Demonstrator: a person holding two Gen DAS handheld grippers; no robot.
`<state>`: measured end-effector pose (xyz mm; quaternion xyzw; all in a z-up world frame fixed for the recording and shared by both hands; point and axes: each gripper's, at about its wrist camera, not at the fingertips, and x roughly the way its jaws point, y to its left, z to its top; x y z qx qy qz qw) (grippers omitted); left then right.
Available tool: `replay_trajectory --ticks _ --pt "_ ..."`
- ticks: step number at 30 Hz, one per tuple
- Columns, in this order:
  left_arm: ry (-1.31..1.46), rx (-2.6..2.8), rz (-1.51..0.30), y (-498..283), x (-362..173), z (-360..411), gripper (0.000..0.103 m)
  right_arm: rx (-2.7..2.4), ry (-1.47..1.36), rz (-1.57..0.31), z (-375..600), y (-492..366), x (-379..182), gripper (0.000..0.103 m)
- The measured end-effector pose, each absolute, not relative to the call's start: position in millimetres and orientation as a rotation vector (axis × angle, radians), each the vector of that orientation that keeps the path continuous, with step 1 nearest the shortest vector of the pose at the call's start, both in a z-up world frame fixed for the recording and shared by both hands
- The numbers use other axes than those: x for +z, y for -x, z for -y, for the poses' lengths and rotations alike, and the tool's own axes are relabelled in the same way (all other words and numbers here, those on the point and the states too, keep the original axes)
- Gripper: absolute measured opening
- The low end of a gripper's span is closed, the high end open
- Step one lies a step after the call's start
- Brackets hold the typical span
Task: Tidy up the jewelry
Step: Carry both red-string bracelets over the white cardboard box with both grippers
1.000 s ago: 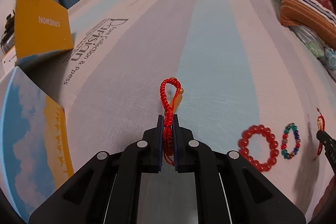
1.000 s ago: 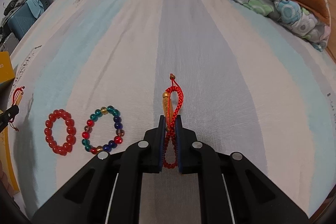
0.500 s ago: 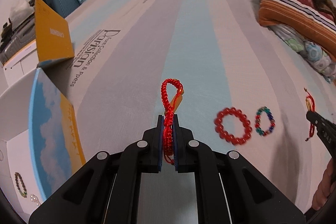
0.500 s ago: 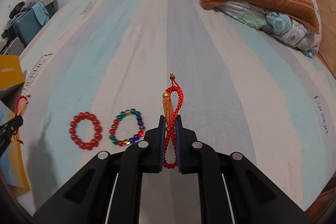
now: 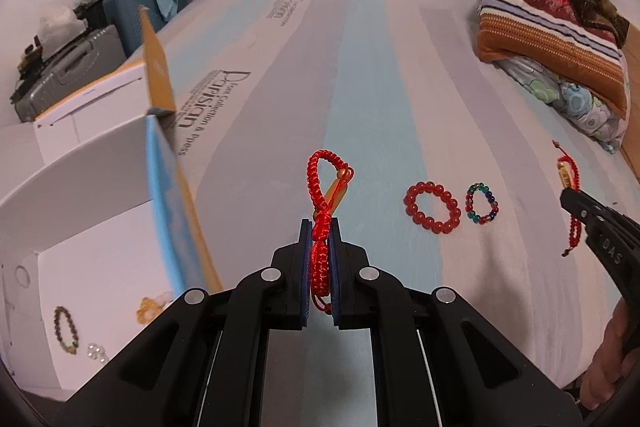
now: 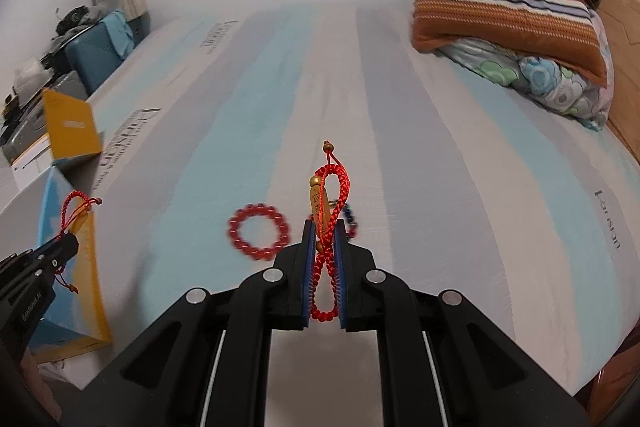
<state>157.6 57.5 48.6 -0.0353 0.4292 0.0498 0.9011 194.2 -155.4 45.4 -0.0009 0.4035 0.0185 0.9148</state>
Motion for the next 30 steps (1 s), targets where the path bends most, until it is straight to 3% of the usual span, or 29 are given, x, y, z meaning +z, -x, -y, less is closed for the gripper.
replay_trajectory --ticks 13,30 --pt "0.091 0.140 -0.818 -99 82 -103 0.007 0.133 0.041 -0.796 87 -162 65 0.008" --pt "0.175 0.359 -0.821 -39 83 -244 0.007 0.362 0.135 -0.737 -73 -124 78 0.008"
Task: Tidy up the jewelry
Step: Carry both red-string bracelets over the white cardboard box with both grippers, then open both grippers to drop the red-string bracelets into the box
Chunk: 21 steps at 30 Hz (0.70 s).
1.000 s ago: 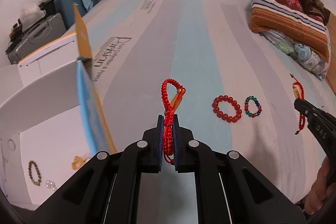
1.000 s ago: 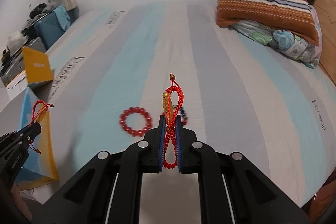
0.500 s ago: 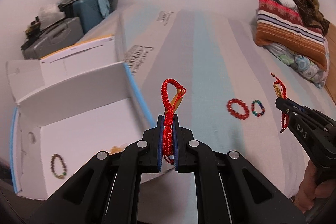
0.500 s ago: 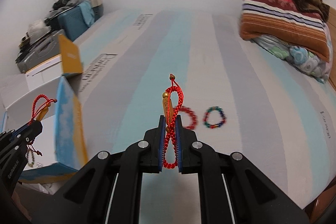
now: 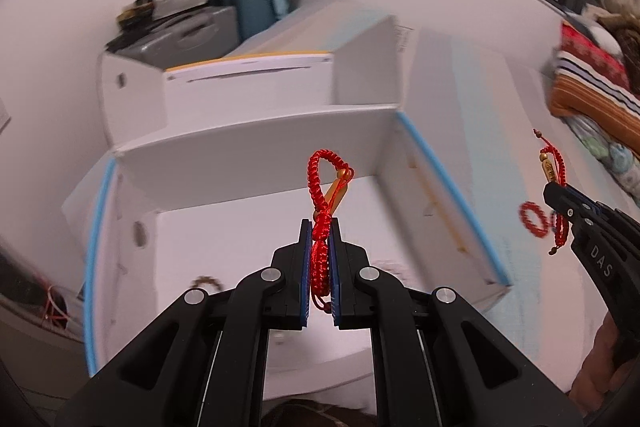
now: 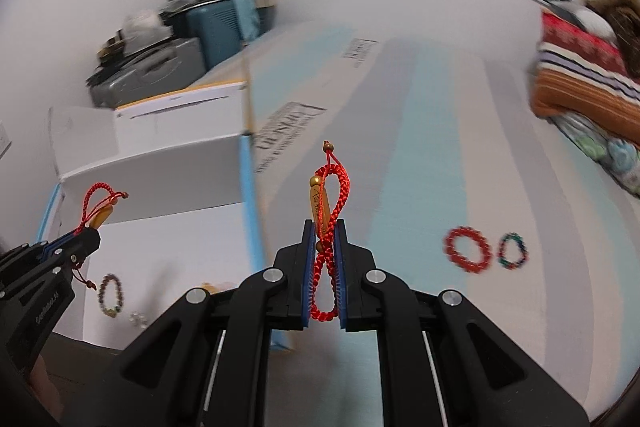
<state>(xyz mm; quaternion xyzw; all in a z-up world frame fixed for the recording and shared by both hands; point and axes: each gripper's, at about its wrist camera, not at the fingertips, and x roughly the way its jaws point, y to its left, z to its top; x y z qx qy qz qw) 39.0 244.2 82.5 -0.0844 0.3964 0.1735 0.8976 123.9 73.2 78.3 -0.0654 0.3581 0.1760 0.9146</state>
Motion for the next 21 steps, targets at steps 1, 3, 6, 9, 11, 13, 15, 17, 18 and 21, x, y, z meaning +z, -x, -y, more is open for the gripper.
replay_trajectory --ticks 1,3,6,9,11,13,15,17,18,21 --pt "0.178 0.371 -0.821 -36 82 -252 0.007 0.374 0.144 -0.736 -82 -122 78 0.008" --pt "0.184 0.392 -0.824 -30 81 -264 0.007 0.398 0.154 -0.732 -98 -118 77 0.008" --pt "0.197 0.425 -0.838 -24 76 -283 0.007 0.432 0.175 -0.734 -120 -114 74 0.008" --pt "0.226 0.449 -0.886 -23 63 -301 0.007 0.468 0.202 -0.755 -144 -111 66 0.008" --pt "0.254 0.454 -0.921 -24 52 -312 0.007 0.483 0.224 -0.771 -157 -109 60 0.008" --pt "0.269 0.454 -0.946 -26 41 -318 0.007 0.490 0.252 -0.799 -169 -108 50 0.008" --pt "0.280 0.448 -0.974 -28 30 -322 0.007 0.494 0.286 -0.828 -178 -109 39 0.008" --pt "0.284 0.450 -0.998 -30 21 -326 0.007 0.496 0.314 -0.855 -185 -109 29 0.008" --pt "0.283 0.451 -1.009 -31 18 -328 0.007 0.498 0.322 -0.868 -187 -110 24 0.008" --pt "0.293 0.443 -1.041 -34 9 -332 0.007 0.494 0.338 -0.917 -192 -115 10 0.008"
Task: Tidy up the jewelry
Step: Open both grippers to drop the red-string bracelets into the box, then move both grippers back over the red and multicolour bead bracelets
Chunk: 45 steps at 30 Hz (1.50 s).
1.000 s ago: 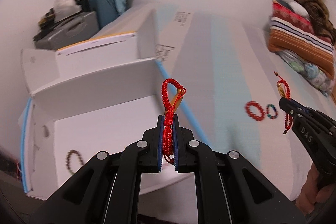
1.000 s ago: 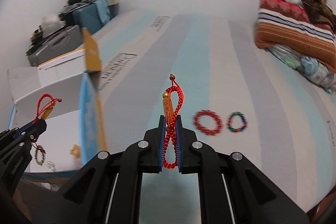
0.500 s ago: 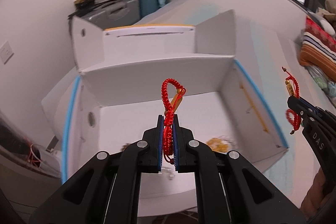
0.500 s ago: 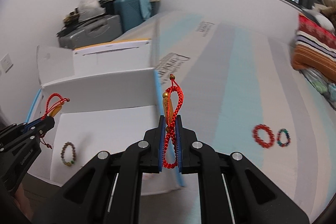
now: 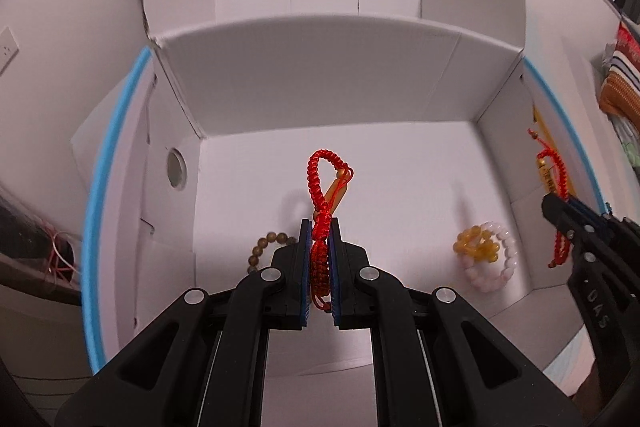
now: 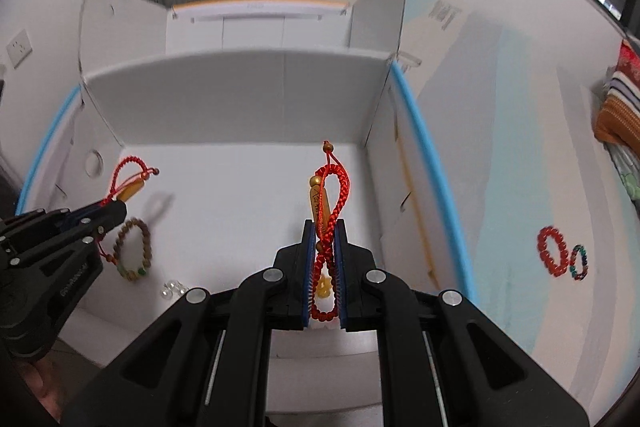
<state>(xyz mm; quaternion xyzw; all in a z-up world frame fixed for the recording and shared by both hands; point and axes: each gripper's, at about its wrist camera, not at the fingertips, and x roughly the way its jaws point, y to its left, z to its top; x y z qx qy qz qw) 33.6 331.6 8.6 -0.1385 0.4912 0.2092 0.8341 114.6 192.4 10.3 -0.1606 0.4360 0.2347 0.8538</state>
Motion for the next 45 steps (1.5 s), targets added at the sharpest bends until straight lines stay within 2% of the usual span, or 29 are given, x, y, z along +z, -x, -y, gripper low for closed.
replay_trajectory --ticks 8,12,13,15,17,18,20,22,24,25,27,29,32,33,41,45 --pt "0.283 0.440 -1.089 -37 3 -333 0.007 0.487 0.358 -1.030 -200 -127 -16 0.008" --pt "0.259 0.441 -1.098 -37 3 -330 0.007 0.495 0.363 -1.042 -199 -126 -20 0.013" --pt "0.255 0.441 -1.097 -37 4 -329 0.007 0.495 0.367 -1.035 -199 -125 -19 0.016" --pt "0.249 0.456 -1.091 -36 5 -329 0.011 0.505 0.357 -1.033 -196 -124 -16 0.043" --pt "0.240 0.466 -1.078 -35 8 -327 0.011 0.514 0.343 -1.006 -193 -121 -11 0.051" --pt "0.234 0.468 -1.073 -34 10 -326 0.011 0.514 0.344 -0.998 -193 -120 -8 0.060" --pt "0.233 0.461 -1.065 -33 13 -325 0.011 0.520 0.326 -0.976 -189 -117 0 0.071" --pt "0.236 0.462 -1.055 -30 16 -324 0.020 0.521 0.321 -0.956 -186 -114 6 0.075" --pt "0.239 0.462 -1.031 -27 21 -323 0.040 0.525 0.327 -0.939 -184 -110 12 0.079" --pt "0.237 0.463 -1.016 -25 24 -322 0.044 0.525 0.326 -0.928 -181 -108 15 0.081" --pt "0.232 0.465 -0.990 -22 30 -319 0.059 0.517 0.325 -0.904 -176 -105 21 0.085" --pt "0.223 0.462 -0.968 -20 36 -315 0.066 0.507 0.325 -0.877 -172 -102 28 0.087" --pt "0.203 0.457 -0.960 -20 41 -307 0.070 0.474 0.318 -0.819 -156 -99 39 0.091" --pt "0.199 0.442 -0.950 -19 44 -301 0.075 0.454 0.311 -0.799 -148 -100 42 0.094" --pt "0.168 0.349 -0.856 -27 71 -246 0.096 0.297 0.215 -0.773 -63 -118 59 0.095" --pt "0.135 0.318 -0.829 -33 82 -212 0.097 0.240 0.168 -0.766 -19 -124 65 0.095"
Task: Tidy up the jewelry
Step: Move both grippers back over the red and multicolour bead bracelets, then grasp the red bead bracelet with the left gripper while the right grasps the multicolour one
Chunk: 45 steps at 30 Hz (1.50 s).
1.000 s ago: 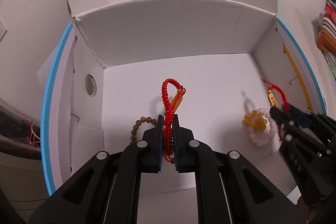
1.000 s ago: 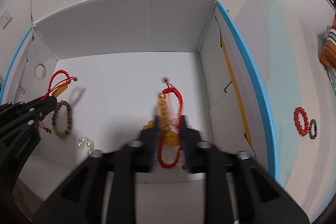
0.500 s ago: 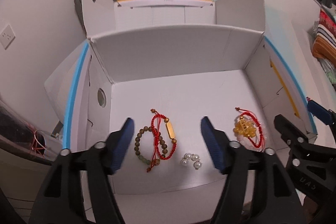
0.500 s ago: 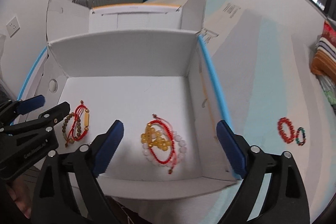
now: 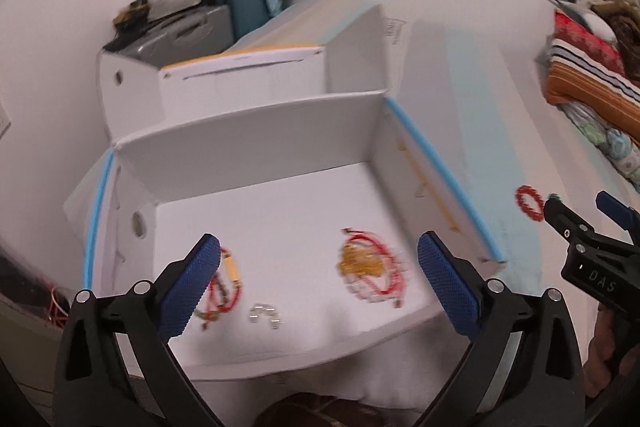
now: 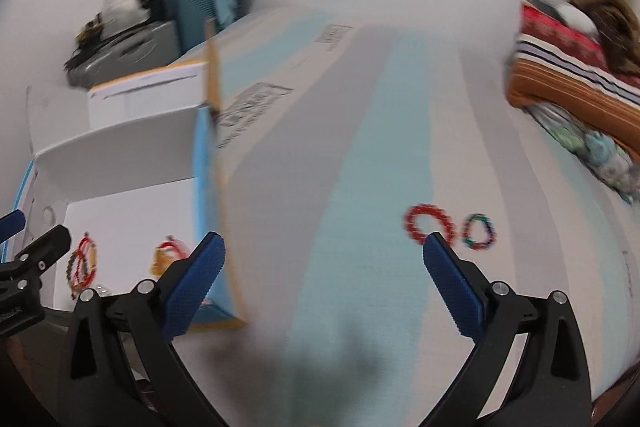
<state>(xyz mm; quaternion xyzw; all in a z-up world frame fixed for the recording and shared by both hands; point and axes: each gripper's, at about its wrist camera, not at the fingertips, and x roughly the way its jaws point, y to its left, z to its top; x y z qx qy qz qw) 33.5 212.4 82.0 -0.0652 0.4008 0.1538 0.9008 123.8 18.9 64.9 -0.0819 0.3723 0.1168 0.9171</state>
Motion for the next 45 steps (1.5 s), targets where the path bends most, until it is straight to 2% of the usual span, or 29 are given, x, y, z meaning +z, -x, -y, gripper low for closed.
replay_trajectory --ticks 8,20,31,33,43,45 --pt "0.096 0.197 -0.815 -63 89 -139 0.097 0.123 0.101 -0.762 72 -133 72 0.095" --pt "0.070 0.088 -0.783 -128 74 -36 0.097 0.014 0.002 -0.801 184 -158 53 0.095" --pt "0.055 0.045 -0.902 -217 -6 9 0.097 0.018 -0.022 -0.877 217 -226 2 0.095" --pt "0.049 0.044 -0.926 -229 -18 12 0.097 0.013 -0.025 -0.896 217 -239 -9 0.089" --pt "0.020 0.015 -0.958 -267 -56 25 0.097 0.056 -0.095 -0.985 222 -290 -59 0.074" --pt "0.017 0.023 -0.968 -273 -63 24 0.097 0.055 -0.092 -0.996 219 -297 -68 0.067"
